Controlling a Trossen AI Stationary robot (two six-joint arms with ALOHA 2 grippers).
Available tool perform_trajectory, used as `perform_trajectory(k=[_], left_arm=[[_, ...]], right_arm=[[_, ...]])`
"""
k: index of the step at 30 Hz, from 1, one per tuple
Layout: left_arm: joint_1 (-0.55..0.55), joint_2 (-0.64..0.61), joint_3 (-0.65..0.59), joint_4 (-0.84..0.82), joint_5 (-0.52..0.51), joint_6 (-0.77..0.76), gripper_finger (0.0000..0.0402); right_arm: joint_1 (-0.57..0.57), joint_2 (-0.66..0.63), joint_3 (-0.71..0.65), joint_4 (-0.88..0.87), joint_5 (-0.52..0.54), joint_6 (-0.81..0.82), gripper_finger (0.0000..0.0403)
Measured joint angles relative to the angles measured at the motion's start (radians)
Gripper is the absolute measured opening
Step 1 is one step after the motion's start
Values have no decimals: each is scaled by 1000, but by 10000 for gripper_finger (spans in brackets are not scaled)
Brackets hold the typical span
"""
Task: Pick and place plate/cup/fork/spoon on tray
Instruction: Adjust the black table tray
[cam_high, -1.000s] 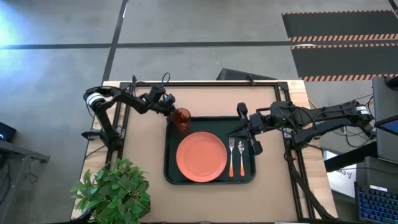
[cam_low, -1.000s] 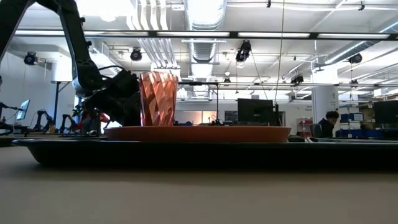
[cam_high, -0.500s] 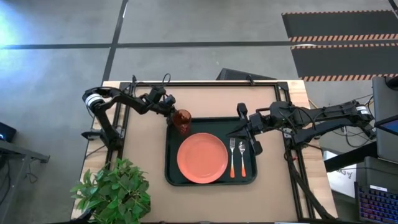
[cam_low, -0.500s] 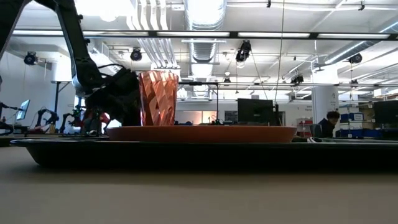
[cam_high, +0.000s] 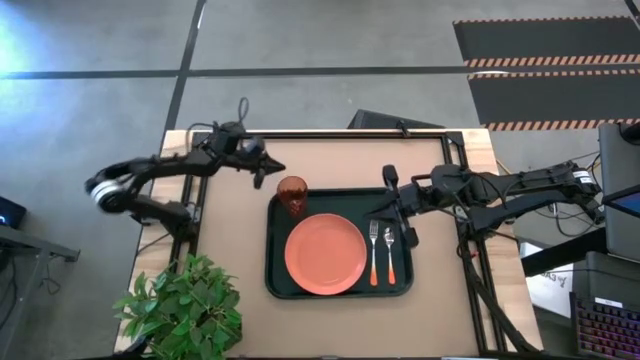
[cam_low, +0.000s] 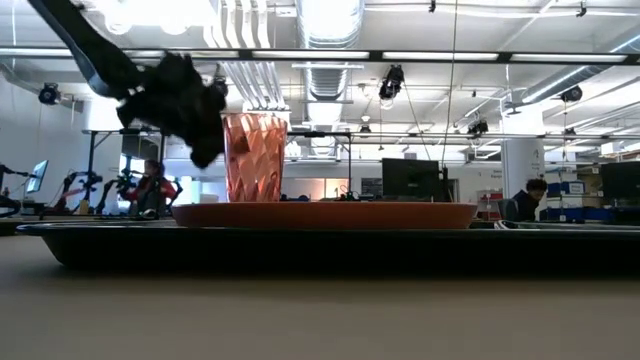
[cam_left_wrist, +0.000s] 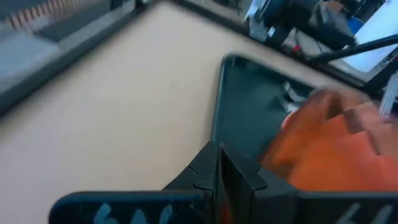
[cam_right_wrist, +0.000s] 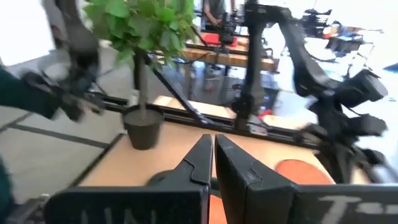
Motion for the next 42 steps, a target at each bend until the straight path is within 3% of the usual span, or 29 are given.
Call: perform_trajectory(k=[3,7,10,16,21,28,35,42], left_arm=[[0,-143,2,-68,-2,7,0],[-2,-330,2,-182,-3,9,0],[-2,-450,2,-291,-18,43,0],[2,-552,2,-491,-221,78,0],[2,-495,2,-472,-224,96,0],[14,-302,7,-447,-224,96,0],[41,-137,21,-313,-218,95,0],[40,-22,47,-291,-173,93,0]], right_arm=[[0,-8,0,-29,78,-77,9],[0,-34,0,-54,290,-117,9],[-1,-62,0,-76,380,-132,9],[-54,-78,0,-191,446,-39,9],[-169,-21,0,-293,446,89,9],[-353,93,0,-383,425,191,9],[-517,249,0,-378,265,194,9],[-619,447,0,-367,118,193,9]])
